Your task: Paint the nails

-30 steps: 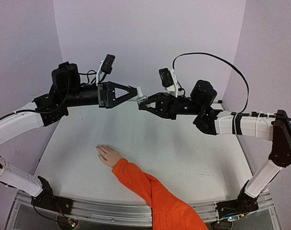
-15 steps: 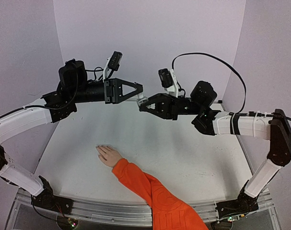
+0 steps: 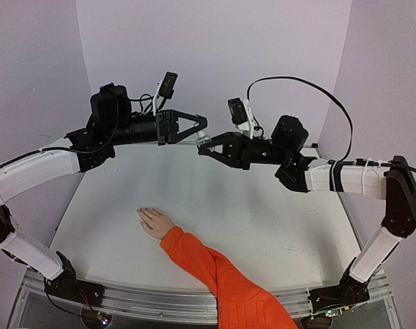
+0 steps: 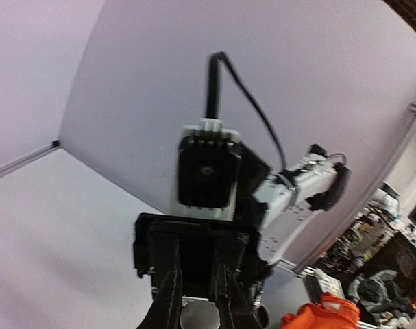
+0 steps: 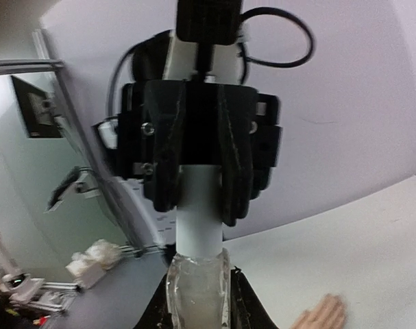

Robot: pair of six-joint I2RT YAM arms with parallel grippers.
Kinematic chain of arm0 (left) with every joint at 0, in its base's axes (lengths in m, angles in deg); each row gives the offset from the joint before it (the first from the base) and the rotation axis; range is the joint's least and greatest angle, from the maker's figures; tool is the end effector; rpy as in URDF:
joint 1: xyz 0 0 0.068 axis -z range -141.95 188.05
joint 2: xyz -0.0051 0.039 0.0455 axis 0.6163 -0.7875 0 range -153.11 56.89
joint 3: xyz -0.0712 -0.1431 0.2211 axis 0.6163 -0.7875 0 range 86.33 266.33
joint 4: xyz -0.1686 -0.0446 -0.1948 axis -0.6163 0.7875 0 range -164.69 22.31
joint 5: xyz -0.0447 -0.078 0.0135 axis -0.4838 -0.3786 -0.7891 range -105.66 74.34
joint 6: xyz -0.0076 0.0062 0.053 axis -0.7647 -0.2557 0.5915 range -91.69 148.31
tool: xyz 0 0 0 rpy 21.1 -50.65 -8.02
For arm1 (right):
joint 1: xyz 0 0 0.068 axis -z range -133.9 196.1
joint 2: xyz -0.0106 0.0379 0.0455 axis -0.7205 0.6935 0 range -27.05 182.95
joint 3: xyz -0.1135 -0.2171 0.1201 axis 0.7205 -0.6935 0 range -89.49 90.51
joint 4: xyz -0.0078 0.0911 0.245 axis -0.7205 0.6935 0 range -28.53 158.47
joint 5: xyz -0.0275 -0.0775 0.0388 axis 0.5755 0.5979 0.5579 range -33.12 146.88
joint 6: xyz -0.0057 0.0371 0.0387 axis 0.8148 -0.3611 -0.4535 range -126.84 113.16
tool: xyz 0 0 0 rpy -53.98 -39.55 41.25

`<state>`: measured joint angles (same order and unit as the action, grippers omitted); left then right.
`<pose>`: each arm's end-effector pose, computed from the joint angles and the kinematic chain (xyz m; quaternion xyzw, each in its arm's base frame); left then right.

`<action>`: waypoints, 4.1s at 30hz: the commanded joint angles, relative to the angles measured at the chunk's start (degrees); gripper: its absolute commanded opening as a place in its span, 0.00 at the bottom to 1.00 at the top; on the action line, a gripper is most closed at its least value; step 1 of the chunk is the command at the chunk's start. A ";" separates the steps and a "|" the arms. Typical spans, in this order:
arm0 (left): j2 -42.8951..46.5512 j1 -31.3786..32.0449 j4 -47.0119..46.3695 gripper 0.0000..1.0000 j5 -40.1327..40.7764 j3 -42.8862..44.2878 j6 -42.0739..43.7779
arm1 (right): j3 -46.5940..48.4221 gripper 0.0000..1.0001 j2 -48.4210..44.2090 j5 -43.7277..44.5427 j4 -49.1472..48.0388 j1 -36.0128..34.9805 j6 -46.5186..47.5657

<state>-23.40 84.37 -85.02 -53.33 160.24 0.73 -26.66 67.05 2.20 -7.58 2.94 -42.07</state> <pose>0.2104 -0.2519 0.4132 0.3381 0.5986 -0.5920 0.4205 0.2385 0.2634 0.3588 -0.4384 0.3615 0.6607 0.4905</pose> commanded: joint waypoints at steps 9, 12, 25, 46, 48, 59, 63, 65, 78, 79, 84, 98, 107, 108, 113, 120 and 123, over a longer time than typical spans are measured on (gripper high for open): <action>-9.43 4.74 26.03 0.00 38.66 17.75 2.87 | 6.56 0.00 3.17 91.94 11.65 -10.40 43.36; -10.65 4.30 26.24 0.01 35.73 19.48 1.50 | 6.95 0.00 2.99 83.05 11.85 -10.05 41.54; 3.17 1.48 21.90 0.97 15.77 7.72 7.20 | 1.65 0.00 -4.92 10.52 18.69 1.60 23.36; 0.52 2.78 2.94 0.54 -2.11 4.71 -0.25 | -0.08 0.00 -2.12 -9.23 -5.90 1.67 0.24; 0.38 2.80 2.88 0.49 -1.77 4.62 -0.16 | -0.15 0.00 -1.91 -9.46 -5.91 1.65 0.43; -1.29 2.83 2.99 0.17 0.86 5.34 1.30 | -0.76 0.00 -1.74 -7.40 -4.89 2.26 2.48; -1.62 2.89 3.66 0.05 5.14 4.75 2.89 | 1.02 0.00 -3.58 4.02 9.43 2.37 13.69; -1.81 3.16 5.41 0.00 10.91 4.62 3.70 | 1.33 0.00 -4.69 16.73 15.00 2.31 18.34; -13.13 4.30 22.52 0.03 34.31 18.85 0.67 | 8.59 0.00 1.73 84.56 16.38 -8.81 37.64; -12.56 4.30 22.62 0.08 33.94 18.59 0.68 | 7.41 0.00 1.10 81.98 15.42 -8.75 38.43; -8.11 3.66 22.59 0.38 28.37 15.51 0.00 | 2.39 0.00 -3.06 58.82 14.98 -5.19 35.86; 4.95 2.39 16.59 0.88 8.01 4.86 2.55 | 1.23 0.00 -4.83 -4.58 8.93 0.08 15.97; 3.59 2.54 12.74 0.62 1.64 5.26 2.70 | 1.56 0.00 -2.61 -6.73 -0.04 0.09 7.31; 3.36 2.54 12.51 0.59 1.64 5.34 2.70 | 1.64 0.00 -2.27 -6.66 -0.37 0.09 7.07; 2.35 2.63 11.84 0.46 2.45 5.77 3.08 | 2.27 0.00 -1.36 -5.98 -1.16 0.07 6.86; 1.32 2.97 11.92 0.25 4.72 5.59 4.73 | 2.81 0.00 -0.93 -1.70 -1.00 0.94 7.92; 0.82 3.05 12.17 0.18 7.02 5.57 5.11 | 2.60 0.00 -1.47 2.73 1.50 1.16 10.83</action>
<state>-22.44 87.02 -69.85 -48.54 165.13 4.47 -26.55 66.44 -0.96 -3.12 3.31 -33.74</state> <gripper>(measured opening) 0.219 0.210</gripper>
